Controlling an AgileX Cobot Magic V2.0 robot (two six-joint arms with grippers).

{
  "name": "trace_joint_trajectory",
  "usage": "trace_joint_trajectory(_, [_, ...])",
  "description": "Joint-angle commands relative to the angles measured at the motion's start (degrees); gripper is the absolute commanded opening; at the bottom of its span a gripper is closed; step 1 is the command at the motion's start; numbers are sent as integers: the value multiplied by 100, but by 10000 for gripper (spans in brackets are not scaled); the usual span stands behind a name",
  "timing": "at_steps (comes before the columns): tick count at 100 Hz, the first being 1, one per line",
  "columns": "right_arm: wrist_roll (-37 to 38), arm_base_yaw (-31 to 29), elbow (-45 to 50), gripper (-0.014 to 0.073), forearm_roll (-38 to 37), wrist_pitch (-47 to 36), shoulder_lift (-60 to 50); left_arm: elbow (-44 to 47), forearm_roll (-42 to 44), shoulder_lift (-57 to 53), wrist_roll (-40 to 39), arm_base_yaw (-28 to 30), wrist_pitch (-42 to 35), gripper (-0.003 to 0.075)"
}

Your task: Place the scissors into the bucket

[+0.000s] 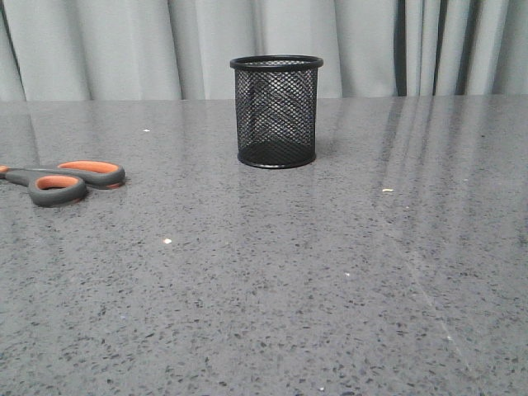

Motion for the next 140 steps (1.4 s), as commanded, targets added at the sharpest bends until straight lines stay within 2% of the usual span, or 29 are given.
trace_joint_trajectory(1, [-25,-26,27,-66,-46,-473,-81,233,-66,-146,-63,-24,-446,-20])
trace_joint_trajectory(42, [-25,-26,27,-66,-39,-520,-81,233,-66,-146,-63,-24,-475,-20])
trace_joint_trajectory(55, [-25,-26,27,-66,349,-601,-81,224,-256,-146,-63,-24,-502,-20])
trace_joint_trajectory(79, [-25,-26,27,-66,1348,-1086,-81,224,-1931,-146,-63,-24,-545,-20])
trace_joint_trajectory(89, [-25,-26,27,-66,1661,-1166,-81,224,-2401,-146,-63,-24,-586,-20])
trace_joint_trajectory(108, [-25,-26,14,-66,2868,-1338,-81,188,-3321,-146,-63,-24,-602,-20])
trace_joint_trajectory(114, [-25,-26,-54,-65,2995,-1364,-81,144,-3483,-146,-63,-24,-582,-20])
trace_joint_trajectory(127, [-25,-26,-487,-61,2984,-1053,-81,-324,-3433,-146,-63,-24,-270,-20])
trace_joint_trajectory(140, [-25,-26,-1182,-52,2714,-522,-47,-1193,-2535,86,107,-24,368,-20])
